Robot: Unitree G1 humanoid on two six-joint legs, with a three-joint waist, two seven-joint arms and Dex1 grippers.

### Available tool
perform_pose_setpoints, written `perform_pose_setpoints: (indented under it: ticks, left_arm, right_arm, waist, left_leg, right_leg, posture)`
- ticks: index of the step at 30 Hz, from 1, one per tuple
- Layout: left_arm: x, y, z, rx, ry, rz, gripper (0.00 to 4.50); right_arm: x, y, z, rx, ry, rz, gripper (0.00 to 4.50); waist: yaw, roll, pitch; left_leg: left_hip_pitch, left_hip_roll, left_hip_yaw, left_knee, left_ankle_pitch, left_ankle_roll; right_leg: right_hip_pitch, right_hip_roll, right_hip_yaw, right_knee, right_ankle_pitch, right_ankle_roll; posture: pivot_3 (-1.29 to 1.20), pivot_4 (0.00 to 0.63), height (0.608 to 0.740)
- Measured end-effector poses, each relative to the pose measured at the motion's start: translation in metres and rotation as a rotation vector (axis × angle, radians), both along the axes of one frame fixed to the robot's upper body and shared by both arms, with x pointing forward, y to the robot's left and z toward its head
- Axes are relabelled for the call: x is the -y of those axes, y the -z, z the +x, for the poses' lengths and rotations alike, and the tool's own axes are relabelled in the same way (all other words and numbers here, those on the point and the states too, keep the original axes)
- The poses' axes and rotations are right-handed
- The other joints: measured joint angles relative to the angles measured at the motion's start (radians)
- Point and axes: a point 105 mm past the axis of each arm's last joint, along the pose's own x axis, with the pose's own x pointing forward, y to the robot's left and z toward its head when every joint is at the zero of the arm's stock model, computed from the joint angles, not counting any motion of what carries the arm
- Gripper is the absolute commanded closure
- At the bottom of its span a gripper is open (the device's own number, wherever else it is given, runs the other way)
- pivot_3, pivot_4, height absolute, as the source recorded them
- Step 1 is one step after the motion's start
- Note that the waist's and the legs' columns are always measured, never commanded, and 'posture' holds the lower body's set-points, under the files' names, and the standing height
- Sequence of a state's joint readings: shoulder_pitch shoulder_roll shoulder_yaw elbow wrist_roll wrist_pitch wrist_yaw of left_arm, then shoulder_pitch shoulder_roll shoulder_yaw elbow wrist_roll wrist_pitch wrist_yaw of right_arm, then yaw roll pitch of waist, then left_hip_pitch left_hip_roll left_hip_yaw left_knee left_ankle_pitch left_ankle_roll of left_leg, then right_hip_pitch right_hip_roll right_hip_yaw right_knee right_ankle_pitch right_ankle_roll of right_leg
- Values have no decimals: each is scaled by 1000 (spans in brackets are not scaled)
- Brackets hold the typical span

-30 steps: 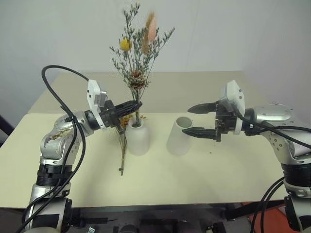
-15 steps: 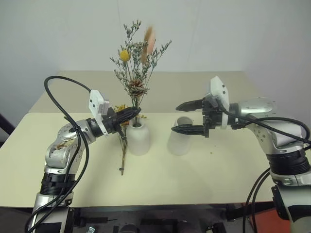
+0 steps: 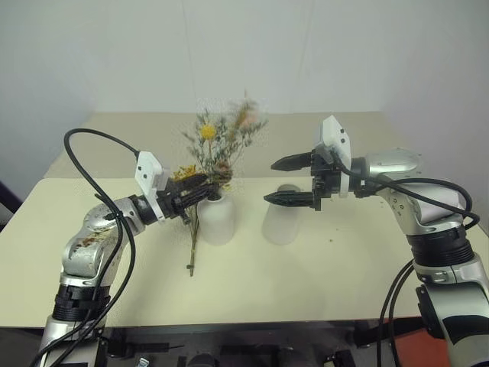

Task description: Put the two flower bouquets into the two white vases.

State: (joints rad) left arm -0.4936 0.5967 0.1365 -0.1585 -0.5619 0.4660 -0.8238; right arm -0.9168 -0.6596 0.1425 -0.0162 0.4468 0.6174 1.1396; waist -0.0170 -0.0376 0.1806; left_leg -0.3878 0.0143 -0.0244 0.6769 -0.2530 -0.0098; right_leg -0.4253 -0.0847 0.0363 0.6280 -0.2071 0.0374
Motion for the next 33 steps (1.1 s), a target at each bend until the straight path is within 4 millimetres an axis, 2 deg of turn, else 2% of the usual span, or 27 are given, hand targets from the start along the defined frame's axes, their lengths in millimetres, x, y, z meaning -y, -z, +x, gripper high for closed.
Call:
perform_pose_setpoints:
  ticks: [6,16,19,24,30,33]
  left_arm:
    - [1,-4,-9,-3,22,3,22]
    - [-44,-19,-35,-52,-123,9,22]
    - [-54,-16,-43,-178,-192,99,22]
    - [-57,-1,-60,-373,-204,201,22]
    - [-68,4,-60,-602,-304,268,22]
    - [-63,23,-61,-780,-278,307,22]
  right_arm:
    - [-1,0,0,3,-3,3,0]
    - [1,2,-1,3,-1,4,0]
    - [2,5,-3,1,-14,-4,0]
    - [7,9,-10,25,-33,-37,0]
    - [5,10,-23,73,-80,-69,0]
    - [5,9,-29,115,-108,-95,0]
  waist:
    - [-3,0,0]
    - [-11,0,0]
    - [-12,0,1]
    - [-11,1,1]
    - [-12,1,2]
    - [-12,1,2]
  left_leg:
    - [0,0,0,0,0,0]
    - [0,1,0,0,0,0]
    - [0,1,-1,0,0,0]
    - [1,2,-1,-1,0,0]
    - [3,2,-1,-1,0,0]
    - [2,2,-1,-1,0,0]
  right_leg:
    - [0,0,0,0,0,0]
    - [0,1,0,0,0,0]
    - [0,1,0,0,0,0]
    - [0,2,0,1,-1,0]
    - [0,2,0,1,-2,1]
    - [0,2,0,1,-1,1]
  posture:
    - [0,150,740]
    - [0,150,740]
    - [0,150,740]
    - [0,150,740]
    - [0,150,740]
    - [0,150,740]
